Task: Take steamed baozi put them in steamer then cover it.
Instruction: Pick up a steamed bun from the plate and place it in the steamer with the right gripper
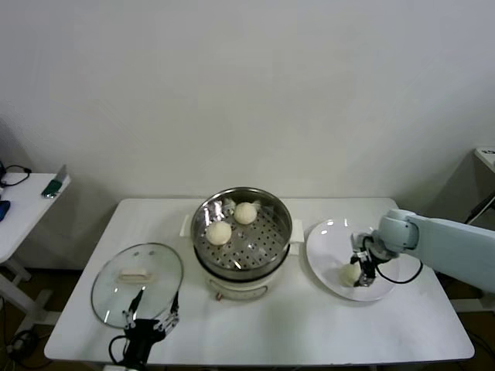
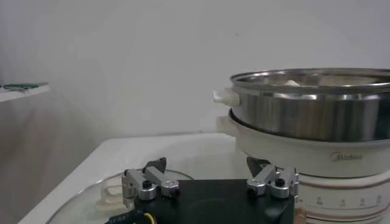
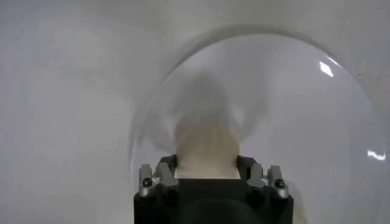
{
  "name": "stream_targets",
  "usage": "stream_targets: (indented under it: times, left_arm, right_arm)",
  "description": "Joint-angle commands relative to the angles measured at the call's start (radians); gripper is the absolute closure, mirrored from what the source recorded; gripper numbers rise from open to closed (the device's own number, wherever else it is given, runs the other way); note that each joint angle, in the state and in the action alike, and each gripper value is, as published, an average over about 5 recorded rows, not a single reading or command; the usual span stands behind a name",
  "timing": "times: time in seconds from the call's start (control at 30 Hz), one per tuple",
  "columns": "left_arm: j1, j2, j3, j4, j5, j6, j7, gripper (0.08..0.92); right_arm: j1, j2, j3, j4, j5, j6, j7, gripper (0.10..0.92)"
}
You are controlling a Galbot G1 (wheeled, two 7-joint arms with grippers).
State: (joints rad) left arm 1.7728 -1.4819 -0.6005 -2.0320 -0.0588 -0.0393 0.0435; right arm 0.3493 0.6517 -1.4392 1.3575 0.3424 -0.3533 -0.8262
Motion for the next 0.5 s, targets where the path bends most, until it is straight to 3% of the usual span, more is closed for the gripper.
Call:
stream_targets:
  times: [0.03,0.27,0.5]
  left_arm:
    - [0.003,0.001,0.0,-0.005,0.002,0.001,0.001,0.177]
    - [0.005,0.006,-0.002,-0.013,0.005,0.002,0.002,0.177]
    - [0.004,0.007,-0.009,-0.014,0.006,0.004,0.002,0.177]
  right_arm:
    - [0.398,0.052,-0.168,-0.017,0.006,0.218,-0.19,0.372]
    - [0.727,0.222,-0.166,-0.016,0.062,0.51,-0.301,0.372]
    - [0.739,0.364,-0.053,0.251,0.0,0.59,-0.271,0.372]
